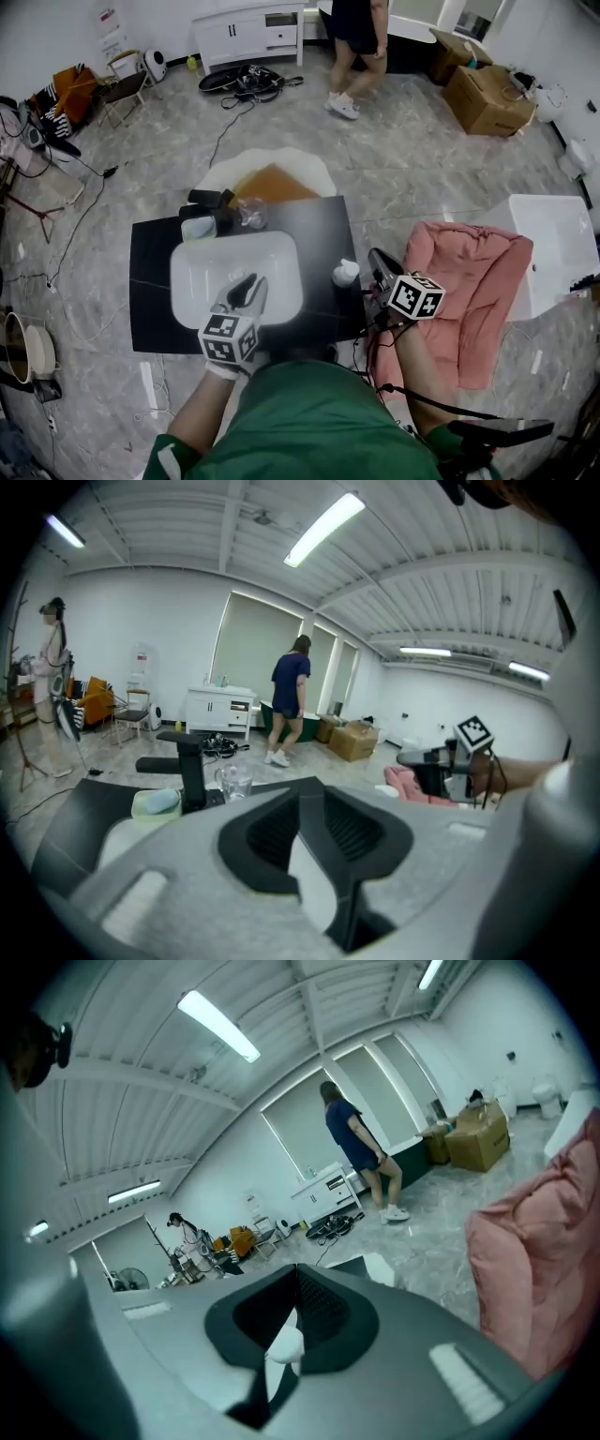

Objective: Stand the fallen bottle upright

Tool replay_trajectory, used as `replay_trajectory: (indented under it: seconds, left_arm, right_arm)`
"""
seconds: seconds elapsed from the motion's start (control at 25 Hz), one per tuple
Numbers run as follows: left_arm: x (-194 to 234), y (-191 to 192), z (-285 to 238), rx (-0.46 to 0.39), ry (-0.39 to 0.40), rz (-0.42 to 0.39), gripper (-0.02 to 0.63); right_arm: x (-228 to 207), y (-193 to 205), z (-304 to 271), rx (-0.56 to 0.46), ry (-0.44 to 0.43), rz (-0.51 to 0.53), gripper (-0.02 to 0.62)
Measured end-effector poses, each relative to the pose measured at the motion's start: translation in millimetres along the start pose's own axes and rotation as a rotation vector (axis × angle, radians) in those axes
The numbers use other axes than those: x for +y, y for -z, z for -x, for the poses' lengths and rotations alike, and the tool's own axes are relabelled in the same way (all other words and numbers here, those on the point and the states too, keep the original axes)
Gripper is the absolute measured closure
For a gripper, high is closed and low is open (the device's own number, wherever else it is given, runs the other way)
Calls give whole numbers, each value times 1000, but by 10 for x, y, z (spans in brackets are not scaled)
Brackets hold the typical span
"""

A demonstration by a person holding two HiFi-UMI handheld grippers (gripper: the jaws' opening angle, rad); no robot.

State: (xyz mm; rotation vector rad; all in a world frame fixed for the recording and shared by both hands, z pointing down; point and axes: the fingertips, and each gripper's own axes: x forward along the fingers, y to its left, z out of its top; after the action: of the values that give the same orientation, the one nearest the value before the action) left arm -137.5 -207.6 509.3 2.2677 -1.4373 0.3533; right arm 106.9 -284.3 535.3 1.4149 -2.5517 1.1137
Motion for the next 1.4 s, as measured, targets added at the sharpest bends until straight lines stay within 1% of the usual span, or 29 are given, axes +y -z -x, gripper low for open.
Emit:
replay_trajectory:
  seconds: [0.28, 0.56, 0.76, 0.88, 1.08, 1.4]
  left_arm:
    - [65, -258, 22, -51, -10, -22, 526]
    - [26, -573, 89, -102, -13, -56, 526]
    - [-30, -847, 147, -152, -15, -109, 526]
    - [-122, -965, 197, -173, -6, -133, 526]
    - [-222, -1161, 250, -215, 3, -166, 526]
    - [-362, -1620, 449, -318, 21, -197, 526]
  right_arm:
    - [237, -361, 202, -94, 74, 230, 594]
    - [602, -797, 493, -219, 109, 424, 595]
    - [898, -1049, 681, -292, 115, 556, 594]
    - [1057, -1148, 805, -319, 104, 605, 595]
    - [1203, -1234, 921, -357, 104, 659, 594]
    - [1438, -1400, 1133, -431, 125, 744, 594]
